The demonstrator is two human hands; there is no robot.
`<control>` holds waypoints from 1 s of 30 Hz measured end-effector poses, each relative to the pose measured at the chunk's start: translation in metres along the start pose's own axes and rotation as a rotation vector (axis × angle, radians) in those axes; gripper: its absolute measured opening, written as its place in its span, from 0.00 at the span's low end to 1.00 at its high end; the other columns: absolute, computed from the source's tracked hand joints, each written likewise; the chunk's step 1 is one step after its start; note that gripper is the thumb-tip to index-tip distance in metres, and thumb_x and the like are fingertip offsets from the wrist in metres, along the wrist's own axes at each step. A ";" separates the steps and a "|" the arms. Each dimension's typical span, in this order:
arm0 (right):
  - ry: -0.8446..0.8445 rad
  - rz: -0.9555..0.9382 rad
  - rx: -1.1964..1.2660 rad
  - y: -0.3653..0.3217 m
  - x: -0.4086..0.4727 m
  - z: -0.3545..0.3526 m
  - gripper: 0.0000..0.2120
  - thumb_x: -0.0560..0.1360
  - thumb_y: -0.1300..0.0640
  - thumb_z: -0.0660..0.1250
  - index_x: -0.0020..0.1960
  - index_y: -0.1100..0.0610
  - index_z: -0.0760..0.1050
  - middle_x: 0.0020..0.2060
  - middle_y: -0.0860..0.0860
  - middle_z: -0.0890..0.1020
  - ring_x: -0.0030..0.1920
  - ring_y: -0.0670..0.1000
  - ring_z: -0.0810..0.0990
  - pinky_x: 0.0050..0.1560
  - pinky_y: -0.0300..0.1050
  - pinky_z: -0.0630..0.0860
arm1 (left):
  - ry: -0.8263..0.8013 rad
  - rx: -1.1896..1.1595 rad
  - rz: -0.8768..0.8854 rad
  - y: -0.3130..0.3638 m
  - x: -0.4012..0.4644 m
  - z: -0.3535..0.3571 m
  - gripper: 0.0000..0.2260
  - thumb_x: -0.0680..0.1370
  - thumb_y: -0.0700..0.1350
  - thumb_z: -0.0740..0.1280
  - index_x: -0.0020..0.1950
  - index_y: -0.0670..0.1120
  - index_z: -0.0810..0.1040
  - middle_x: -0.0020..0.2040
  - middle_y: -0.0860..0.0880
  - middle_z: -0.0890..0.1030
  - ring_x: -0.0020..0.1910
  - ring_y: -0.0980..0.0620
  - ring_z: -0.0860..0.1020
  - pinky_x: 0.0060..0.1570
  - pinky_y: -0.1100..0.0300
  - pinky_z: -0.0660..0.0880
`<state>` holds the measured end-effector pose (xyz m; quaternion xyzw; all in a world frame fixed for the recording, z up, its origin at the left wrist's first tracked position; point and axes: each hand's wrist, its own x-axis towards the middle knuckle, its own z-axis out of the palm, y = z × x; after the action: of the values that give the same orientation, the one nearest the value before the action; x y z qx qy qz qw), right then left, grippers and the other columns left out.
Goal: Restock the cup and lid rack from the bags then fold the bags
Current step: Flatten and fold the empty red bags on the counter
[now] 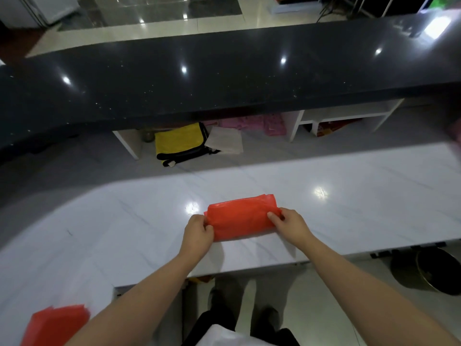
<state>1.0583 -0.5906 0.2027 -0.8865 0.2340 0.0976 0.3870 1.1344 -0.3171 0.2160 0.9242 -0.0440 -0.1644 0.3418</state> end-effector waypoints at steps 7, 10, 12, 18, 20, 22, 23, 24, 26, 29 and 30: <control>0.076 0.045 -0.137 -0.001 0.005 0.007 0.22 0.77 0.39 0.67 0.31 0.49 0.68 0.33 0.50 0.75 0.33 0.49 0.77 0.32 0.43 0.69 | 0.097 -0.185 -0.150 0.009 0.000 0.009 0.12 0.72 0.33 0.61 0.53 0.45 0.71 0.54 0.50 0.73 0.52 0.51 0.74 0.47 0.61 0.72; 0.084 0.058 -0.176 -0.005 0.009 0.007 0.23 0.76 0.36 0.66 0.31 0.50 0.68 0.38 0.52 0.76 0.38 0.53 0.78 0.38 0.47 0.74 | 0.233 0.066 0.143 0.011 -0.004 0.011 0.19 0.73 0.36 0.64 0.63 0.47 0.69 0.65 0.51 0.68 0.64 0.51 0.65 0.61 0.56 0.71; 0.089 0.050 -0.208 -0.006 0.011 0.008 0.22 0.76 0.34 0.65 0.35 0.51 0.71 0.42 0.51 0.75 0.42 0.52 0.77 0.44 0.48 0.75 | 0.220 0.258 0.382 0.015 -0.003 0.016 0.18 0.75 0.43 0.64 0.65 0.47 0.71 0.71 0.47 0.68 0.70 0.45 0.64 0.71 0.49 0.66; 0.100 0.022 -0.253 -0.010 0.017 0.009 0.23 0.76 0.35 0.66 0.51 0.55 0.81 0.50 0.50 0.74 0.51 0.52 0.75 0.54 0.51 0.76 | -0.078 0.570 0.298 0.032 0.013 0.046 0.27 0.81 0.66 0.46 0.78 0.59 0.56 0.82 0.49 0.51 0.81 0.41 0.45 0.76 0.35 0.43; 0.134 0.050 -0.201 -0.015 0.016 0.009 0.21 0.75 0.36 0.67 0.51 0.54 0.78 0.50 0.50 0.74 0.51 0.53 0.76 0.54 0.53 0.76 | -0.104 0.528 0.221 0.028 0.013 0.054 0.28 0.81 0.67 0.45 0.79 0.59 0.53 0.82 0.49 0.48 0.81 0.39 0.43 0.77 0.35 0.45; 0.230 0.055 -0.158 -0.019 0.013 0.011 0.20 0.75 0.38 0.69 0.56 0.53 0.74 0.54 0.51 0.75 0.55 0.54 0.76 0.57 0.53 0.75 | -0.098 0.492 0.220 0.024 0.013 0.058 0.29 0.82 0.65 0.46 0.80 0.55 0.55 0.82 0.46 0.48 0.80 0.39 0.43 0.78 0.37 0.48; 0.283 0.026 -0.183 -0.020 0.010 0.012 0.22 0.75 0.40 0.70 0.62 0.52 0.72 0.60 0.52 0.74 0.60 0.55 0.74 0.62 0.53 0.73 | -0.092 0.475 0.234 0.021 0.014 0.060 0.28 0.83 0.64 0.48 0.80 0.53 0.57 0.82 0.45 0.49 0.81 0.40 0.44 0.78 0.38 0.51; 0.330 -0.045 -0.241 -0.020 0.007 0.014 0.24 0.77 0.42 0.69 0.68 0.51 0.70 0.66 0.53 0.71 0.65 0.55 0.71 0.66 0.54 0.70 | -0.087 0.445 0.244 0.019 0.014 0.061 0.27 0.83 0.62 0.50 0.80 0.51 0.58 0.82 0.44 0.49 0.81 0.40 0.44 0.79 0.40 0.52; 0.376 -0.290 -0.409 -0.021 0.002 0.018 0.25 0.79 0.46 0.67 0.73 0.51 0.67 0.74 0.54 0.66 0.73 0.56 0.65 0.72 0.56 0.65 | -0.089 0.363 0.258 0.016 0.016 0.061 0.26 0.85 0.58 0.53 0.80 0.49 0.58 0.82 0.45 0.48 0.81 0.42 0.43 0.79 0.44 0.51; 0.255 -0.542 -0.602 -0.026 0.001 0.031 0.22 0.83 0.47 0.59 0.76 0.51 0.66 0.79 0.54 0.62 0.80 0.55 0.58 0.77 0.58 0.57 | -0.144 0.307 0.353 0.013 0.021 0.060 0.25 0.85 0.53 0.53 0.80 0.46 0.58 0.82 0.44 0.49 0.82 0.44 0.44 0.80 0.46 0.53; 0.198 -0.523 -0.635 -0.027 0.001 0.036 0.23 0.85 0.46 0.54 0.78 0.51 0.62 0.80 0.53 0.59 0.81 0.54 0.53 0.79 0.58 0.53 | -0.178 0.296 0.392 0.014 0.022 0.061 0.26 0.85 0.53 0.53 0.81 0.46 0.56 0.83 0.45 0.48 0.82 0.45 0.43 0.80 0.46 0.53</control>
<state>1.0726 -0.5485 0.1956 -0.9964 -0.0046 -0.0224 0.0818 1.1356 -0.3700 0.1755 0.9198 -0.2760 -0.1677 0.2230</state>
